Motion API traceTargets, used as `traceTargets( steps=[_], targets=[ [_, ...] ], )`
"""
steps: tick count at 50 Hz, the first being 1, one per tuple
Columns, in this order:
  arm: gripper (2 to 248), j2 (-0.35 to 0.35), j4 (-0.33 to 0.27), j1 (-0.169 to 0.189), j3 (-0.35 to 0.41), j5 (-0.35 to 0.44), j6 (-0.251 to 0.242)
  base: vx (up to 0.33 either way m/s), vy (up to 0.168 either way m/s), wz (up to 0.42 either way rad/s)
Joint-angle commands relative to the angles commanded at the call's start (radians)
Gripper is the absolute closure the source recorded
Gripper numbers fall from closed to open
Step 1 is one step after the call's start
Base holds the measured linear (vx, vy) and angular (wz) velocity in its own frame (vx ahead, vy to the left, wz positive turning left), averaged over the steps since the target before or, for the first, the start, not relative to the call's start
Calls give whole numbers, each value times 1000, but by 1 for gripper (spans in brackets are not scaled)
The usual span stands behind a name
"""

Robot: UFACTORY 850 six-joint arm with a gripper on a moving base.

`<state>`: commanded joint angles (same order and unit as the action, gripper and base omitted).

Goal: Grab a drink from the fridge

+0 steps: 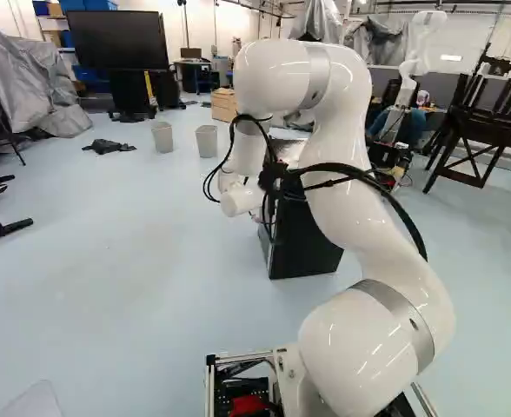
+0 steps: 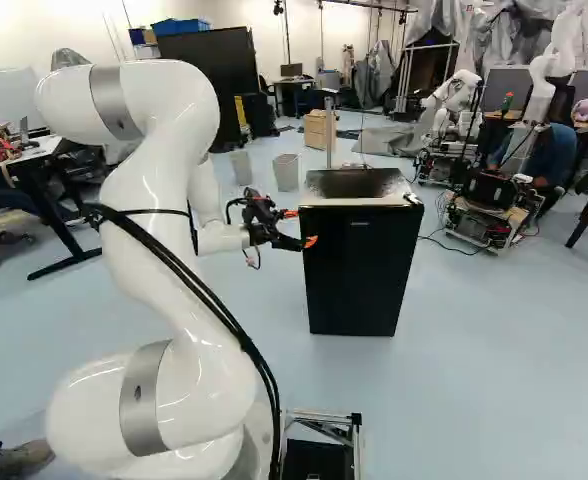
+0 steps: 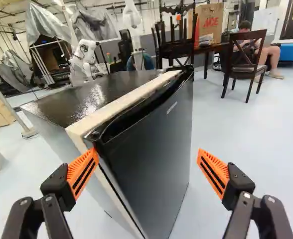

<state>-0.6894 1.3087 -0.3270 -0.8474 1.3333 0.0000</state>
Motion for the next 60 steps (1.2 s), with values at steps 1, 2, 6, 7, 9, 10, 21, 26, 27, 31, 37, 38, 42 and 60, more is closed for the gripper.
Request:
traceTargets(
  steps=[1,2,6,7,9,10,21,26,27,31,37,38,42,60],
  targets=[
    [3,3,0,-1,6,0,0,-1,-5,-32],
    [3,6,0,-2,11,0,0,-3,-15,-46],
    [3,17,0,-6,32,0,0,-3,-9,-9],
    [3,20,0,-7,37,0,0,0,0,0],
    [3,26,0,-9,48,0,0,0,0,0],
    [3,29,0,-10,53,0,0,0,0,0],
    [3,45,0,-22,84,0,0,0,0,0],
    [3,47,0,-31,88,0,0,0,0,0],
    [3,48,0,-33,89,0,0,0,0,0],
    [3,49,0,-41,91,0,0,0,0,0],
    [3,51,0,-56,95,0,0,0,0,0],
    [3,52,0,-58,96,0,0,0,0,0],
    [3,53,0,-68,97,0,0,0,0,0],
    [3,39,0,-106,72,0,0,0,0,0]
  ],
)
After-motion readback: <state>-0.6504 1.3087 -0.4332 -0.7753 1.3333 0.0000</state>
